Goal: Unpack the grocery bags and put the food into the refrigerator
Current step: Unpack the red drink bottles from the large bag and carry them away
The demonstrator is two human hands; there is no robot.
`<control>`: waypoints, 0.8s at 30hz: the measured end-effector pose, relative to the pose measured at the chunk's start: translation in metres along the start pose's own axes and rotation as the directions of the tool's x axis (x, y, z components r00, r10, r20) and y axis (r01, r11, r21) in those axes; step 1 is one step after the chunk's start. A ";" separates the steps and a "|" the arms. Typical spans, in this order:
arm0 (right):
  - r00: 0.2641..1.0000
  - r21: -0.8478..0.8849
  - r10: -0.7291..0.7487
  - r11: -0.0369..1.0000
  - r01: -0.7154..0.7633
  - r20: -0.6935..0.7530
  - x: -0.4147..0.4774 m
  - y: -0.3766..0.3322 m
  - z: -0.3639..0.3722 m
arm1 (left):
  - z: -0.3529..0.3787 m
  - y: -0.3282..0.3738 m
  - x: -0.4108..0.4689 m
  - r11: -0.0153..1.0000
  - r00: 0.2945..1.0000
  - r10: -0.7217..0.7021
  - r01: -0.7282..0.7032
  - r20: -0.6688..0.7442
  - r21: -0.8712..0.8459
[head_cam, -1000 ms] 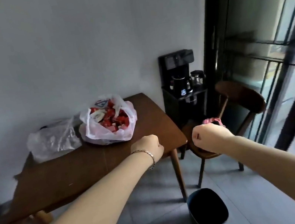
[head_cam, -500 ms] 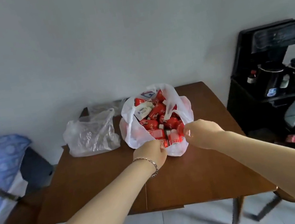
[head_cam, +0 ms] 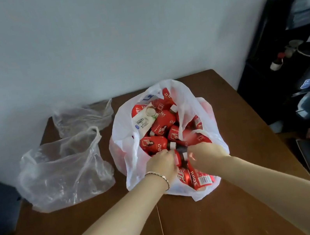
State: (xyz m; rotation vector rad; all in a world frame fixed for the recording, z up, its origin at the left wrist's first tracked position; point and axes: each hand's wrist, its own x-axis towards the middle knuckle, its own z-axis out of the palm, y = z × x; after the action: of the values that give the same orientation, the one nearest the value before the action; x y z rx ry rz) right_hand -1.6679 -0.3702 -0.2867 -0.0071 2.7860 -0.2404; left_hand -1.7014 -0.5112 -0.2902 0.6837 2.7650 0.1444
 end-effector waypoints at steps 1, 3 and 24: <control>1.000 0.026 0.024 0.999 -0.023 -0.017 0.009 0.000 -0.001 | 0.005 -0.003 0.016 1.000 0.999 0.012 -0.013 0.040 0.021; 0.991 0.182 0.125 0.976 -0.117 -0.036 0.023 -0.005 -0.007 | 0.017 -0.005 0.043 0.997 0.993 0.040 -0.048 0.114 0.067; 0.961 0.071 0.020 0.997 -0.041 0.276 0.059 0.034 0.016 | 0.034 -0.029 0.056 0.992 1.000 -0.017 0.013 -0.024 -0.129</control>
State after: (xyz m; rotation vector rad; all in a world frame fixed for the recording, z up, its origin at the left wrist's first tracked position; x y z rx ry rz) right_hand -1.7172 -0.3418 -0.3267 0.0197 2.4971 -0.3120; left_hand -1.7508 -0.5095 -0.3417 0.6317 2.7552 0.3273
